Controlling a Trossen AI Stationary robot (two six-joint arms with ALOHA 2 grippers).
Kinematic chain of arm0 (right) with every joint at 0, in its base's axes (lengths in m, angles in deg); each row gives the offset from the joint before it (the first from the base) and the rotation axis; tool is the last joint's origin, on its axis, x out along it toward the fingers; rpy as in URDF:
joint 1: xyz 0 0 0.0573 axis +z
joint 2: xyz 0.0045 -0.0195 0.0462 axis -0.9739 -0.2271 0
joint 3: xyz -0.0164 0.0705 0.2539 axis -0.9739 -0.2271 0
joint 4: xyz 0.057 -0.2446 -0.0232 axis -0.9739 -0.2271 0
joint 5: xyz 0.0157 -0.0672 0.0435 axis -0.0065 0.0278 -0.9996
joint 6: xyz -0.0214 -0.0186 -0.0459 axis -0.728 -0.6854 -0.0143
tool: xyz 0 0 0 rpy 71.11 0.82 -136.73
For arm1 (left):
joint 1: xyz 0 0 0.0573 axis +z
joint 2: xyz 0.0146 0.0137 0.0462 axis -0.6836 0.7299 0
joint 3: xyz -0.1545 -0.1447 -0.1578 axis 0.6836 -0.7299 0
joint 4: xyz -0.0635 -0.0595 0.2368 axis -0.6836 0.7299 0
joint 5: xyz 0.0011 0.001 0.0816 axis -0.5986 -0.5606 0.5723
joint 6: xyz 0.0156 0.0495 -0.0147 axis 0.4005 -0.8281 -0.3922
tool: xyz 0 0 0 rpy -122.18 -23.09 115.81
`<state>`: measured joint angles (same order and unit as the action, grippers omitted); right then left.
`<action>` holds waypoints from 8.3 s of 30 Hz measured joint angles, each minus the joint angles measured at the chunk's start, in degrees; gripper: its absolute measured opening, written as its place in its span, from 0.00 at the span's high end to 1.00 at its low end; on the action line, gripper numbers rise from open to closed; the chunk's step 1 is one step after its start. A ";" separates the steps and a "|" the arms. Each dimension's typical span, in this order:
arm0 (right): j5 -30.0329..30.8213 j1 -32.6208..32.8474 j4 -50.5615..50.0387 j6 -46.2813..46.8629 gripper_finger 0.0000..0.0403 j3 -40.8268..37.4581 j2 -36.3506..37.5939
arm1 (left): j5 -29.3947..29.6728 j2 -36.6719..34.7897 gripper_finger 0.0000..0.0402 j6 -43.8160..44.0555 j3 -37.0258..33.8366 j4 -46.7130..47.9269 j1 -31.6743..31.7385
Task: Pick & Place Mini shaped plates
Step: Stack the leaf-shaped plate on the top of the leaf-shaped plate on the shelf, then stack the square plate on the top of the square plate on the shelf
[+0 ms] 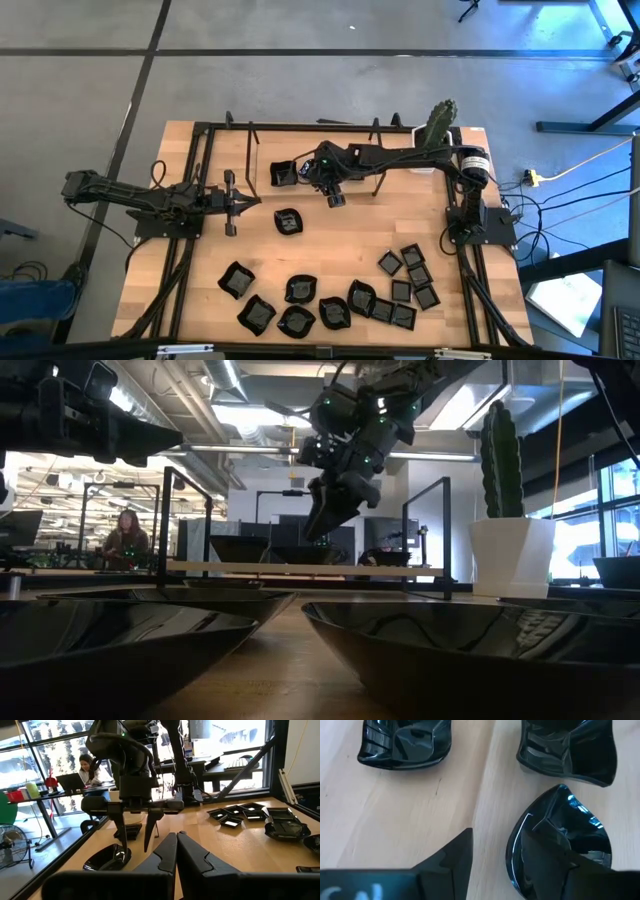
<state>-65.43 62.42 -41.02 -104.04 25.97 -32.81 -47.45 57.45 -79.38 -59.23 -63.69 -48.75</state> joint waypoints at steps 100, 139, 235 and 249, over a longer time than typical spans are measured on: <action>2.35 4.16 -12.62 7.93 0.60 4.24 17.08 | -0.11 0.00 0.98 0.04 0.02 -0.13 0.00; 7.45 31.80 1.16 26.39 0.97 -41.53 68.06 | -2.54 0.02 0.99 0.02 0.02 -0.96 0.00; 16.65 38.71 -15.07 20.18 0.50 -28.00 18.75 | -2.51 0.00 0.99 0.57 0.02 -0.46 0.02; 23.47 38.71 -14.61 21.55 0.62 -28.00 13.53 | -2.51 0.01 0.99 0.52 0.02 -0.46 0.00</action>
<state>-41.95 101.12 -55.64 -82.49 -2.03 -19.29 -49.96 57.45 -78.86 -59.20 -64.15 -48.75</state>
